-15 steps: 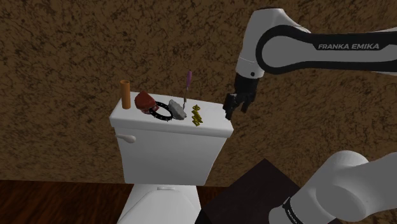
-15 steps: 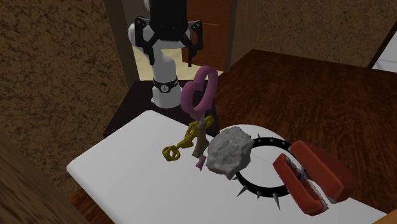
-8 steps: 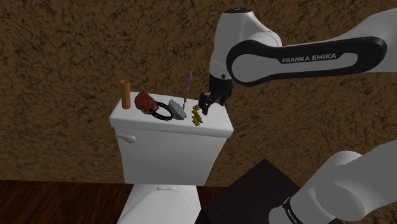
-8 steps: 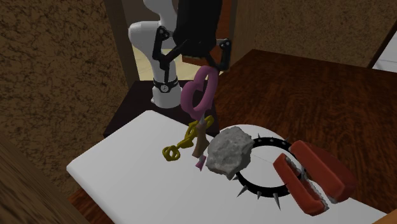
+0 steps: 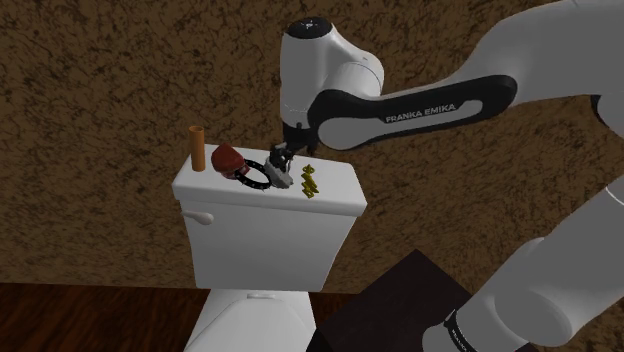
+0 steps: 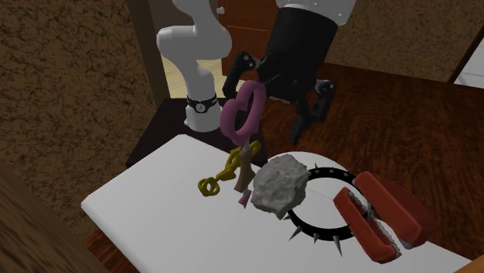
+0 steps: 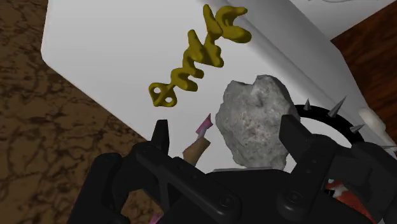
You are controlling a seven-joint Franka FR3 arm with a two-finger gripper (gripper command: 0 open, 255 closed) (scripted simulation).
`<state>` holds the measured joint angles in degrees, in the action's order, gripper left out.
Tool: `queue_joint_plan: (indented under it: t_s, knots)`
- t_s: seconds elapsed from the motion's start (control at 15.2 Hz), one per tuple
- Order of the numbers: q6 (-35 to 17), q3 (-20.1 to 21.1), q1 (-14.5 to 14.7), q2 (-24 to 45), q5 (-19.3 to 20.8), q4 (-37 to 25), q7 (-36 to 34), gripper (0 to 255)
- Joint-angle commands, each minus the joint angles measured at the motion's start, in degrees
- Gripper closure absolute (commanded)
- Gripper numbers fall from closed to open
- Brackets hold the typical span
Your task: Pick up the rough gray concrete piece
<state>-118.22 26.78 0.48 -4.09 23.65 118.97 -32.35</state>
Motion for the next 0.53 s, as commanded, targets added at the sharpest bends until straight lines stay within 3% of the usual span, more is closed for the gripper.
queue_joint_plan:
  t_s: [0.0, 0.2, 0.46]
  knots:
    - [0.11, 1.47, 0.48, 4.6, 6.01, -3.84, -4.04, 0]
    - [1.72, 2.39, 2.47, 11.46, 14.66, -10.18, -9.05, 0]
    - [0.37, 2.05, 2.9, 12.78, 16.29, -9.44, -10.77, 0]
